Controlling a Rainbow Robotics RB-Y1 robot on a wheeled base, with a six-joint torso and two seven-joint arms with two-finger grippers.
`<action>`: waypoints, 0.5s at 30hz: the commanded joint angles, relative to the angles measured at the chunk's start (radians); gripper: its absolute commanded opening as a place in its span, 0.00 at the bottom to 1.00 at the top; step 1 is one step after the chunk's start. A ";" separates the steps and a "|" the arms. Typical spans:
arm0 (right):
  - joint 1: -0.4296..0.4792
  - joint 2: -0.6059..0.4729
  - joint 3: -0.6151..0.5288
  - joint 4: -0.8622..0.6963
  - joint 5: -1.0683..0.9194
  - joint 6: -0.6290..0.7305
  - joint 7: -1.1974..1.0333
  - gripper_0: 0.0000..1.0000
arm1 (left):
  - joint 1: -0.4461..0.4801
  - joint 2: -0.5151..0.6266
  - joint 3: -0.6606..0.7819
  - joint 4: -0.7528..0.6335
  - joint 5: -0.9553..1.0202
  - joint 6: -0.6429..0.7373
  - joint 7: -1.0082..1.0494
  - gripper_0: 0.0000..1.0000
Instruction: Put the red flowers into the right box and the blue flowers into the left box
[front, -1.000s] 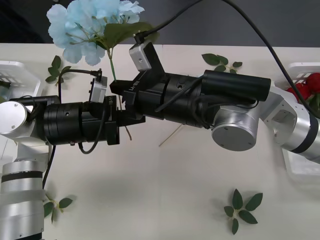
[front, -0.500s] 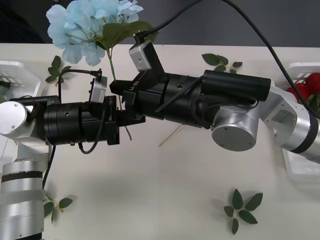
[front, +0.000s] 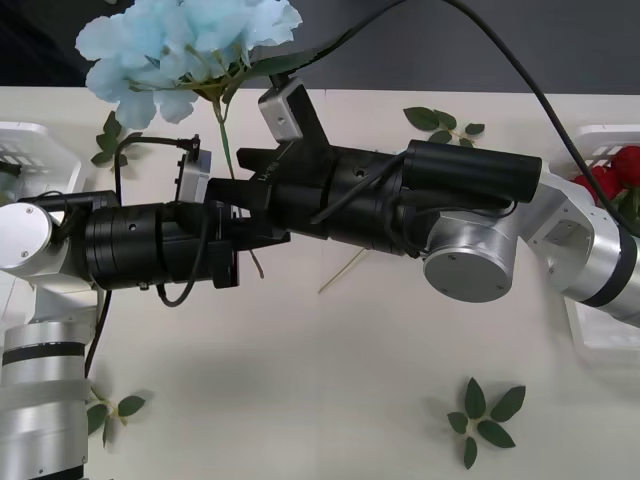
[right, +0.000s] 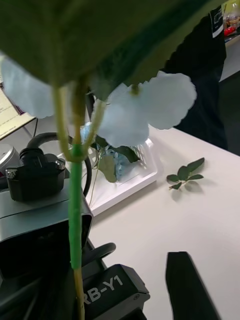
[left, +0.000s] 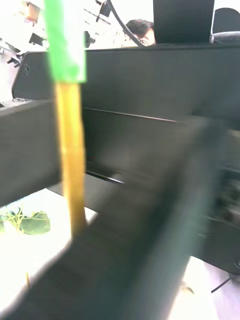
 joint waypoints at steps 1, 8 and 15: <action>-0.026 -0.001 0.005 -0.012 -0.006 -0.007 0.031 0.88 | -0.011 -0.002 0.021 -0.015 0.014 -0.007 -0.031 0.00; -0.026 -0.001 0.005 -0.012 -0.006 -0.007 0.031 0.90 | -0.005 0.011 0.032 -0.015 0.020 -0.028 -0.031 0.00; 0.004 -0.004 0.012 -0.006 -0.002 -0.018 0.034 0.92 | 0.013 0.063 0.040 -0.015 0.060 -0.059 -0.031 0.00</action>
